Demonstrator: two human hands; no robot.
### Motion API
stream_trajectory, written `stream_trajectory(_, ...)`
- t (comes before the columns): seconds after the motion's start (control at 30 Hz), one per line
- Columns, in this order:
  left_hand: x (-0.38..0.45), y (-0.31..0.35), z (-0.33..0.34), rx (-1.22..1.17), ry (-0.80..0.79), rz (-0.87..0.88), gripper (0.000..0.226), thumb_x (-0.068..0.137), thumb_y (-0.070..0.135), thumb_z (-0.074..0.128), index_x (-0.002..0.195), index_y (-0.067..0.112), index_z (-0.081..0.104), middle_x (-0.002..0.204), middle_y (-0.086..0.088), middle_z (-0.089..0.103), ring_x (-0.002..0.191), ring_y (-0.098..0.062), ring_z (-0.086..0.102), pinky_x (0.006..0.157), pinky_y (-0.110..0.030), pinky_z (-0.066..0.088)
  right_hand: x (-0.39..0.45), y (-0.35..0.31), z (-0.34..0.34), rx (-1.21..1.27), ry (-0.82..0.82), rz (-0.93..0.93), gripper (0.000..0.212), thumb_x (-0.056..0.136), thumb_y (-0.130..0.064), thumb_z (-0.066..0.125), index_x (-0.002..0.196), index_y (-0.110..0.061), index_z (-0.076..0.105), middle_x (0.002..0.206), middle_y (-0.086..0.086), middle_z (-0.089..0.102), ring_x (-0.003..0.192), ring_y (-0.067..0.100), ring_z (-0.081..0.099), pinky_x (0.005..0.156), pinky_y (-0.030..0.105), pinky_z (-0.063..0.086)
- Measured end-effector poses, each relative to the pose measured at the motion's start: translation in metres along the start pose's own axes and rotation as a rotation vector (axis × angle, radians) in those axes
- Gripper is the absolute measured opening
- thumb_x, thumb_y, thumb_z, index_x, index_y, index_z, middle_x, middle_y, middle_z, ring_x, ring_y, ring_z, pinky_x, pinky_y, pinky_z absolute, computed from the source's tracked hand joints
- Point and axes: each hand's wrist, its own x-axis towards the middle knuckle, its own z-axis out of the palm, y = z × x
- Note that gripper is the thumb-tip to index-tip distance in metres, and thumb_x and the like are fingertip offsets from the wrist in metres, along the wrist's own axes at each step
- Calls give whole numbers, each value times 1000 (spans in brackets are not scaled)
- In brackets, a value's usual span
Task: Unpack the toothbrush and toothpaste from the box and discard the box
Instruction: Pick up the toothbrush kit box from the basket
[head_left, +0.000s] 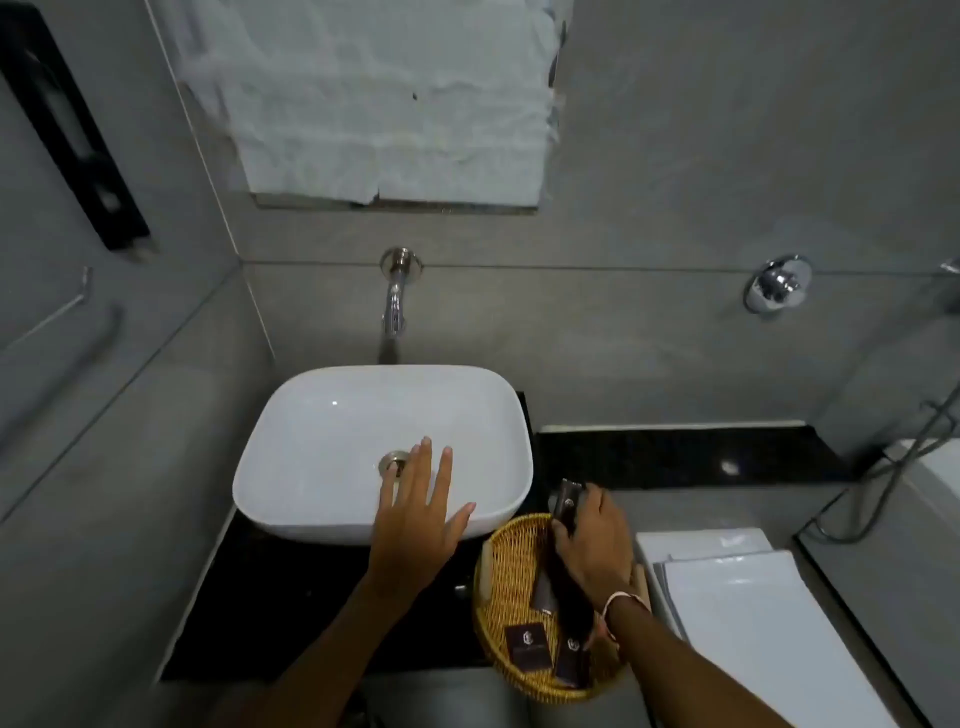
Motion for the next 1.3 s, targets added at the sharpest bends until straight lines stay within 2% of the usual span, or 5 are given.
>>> stream_trajectory(0.33,-33,-16,45,12,-156,46,72,97,57,46,150,9,42,156,-21,43,145,-37,41,115,-54,38,-11,12,35,169,-239,206,69,76,-64,73,122,-18,48,114,3,69,102,26,70,83,41,60)
stream_trajectory(0.57,-27,-6,26,-251,-205,-44,74,99,60,24,147,8,47,153,-18,49,144,-33,43,119,-53,33,-5,7,34,472,-138,298,37,86,-21,76,120,-10,63,113,11,75,103,30,70,94,48,57)
stream_trajectory(0.7,-2,-10,-4,-924,-190,-336,33,105,28,47,134,20,59,138,-10,65,127,-25,61,103,-14,44,6,-6,1,598,-48,38,44,86,-9,75,129,-11,63,121,10,72,115,27,67,101,47,55)
stream_trajectory(0.97,18,-13,-64,-1585,-120,-531,30,98,15,62,127,21,68,122,-13,71,96,-31,78,89,-39,63,36,-55,-81,213,-37,-596,47,87,-14,73,132,-25,65,128,-5,66,122,12,55,112,44,42)
stream_trajectory(1.3,-10,-14,-65,-1718,79,-564,24,96,-4,59,110,9,74,108,-10,77,97,-37,77,83,-38,65,22,-113,-140,-254,85,-746,50,85,-11,73,129,-34,66,130,-7,68,128,18,56,122,61,12)
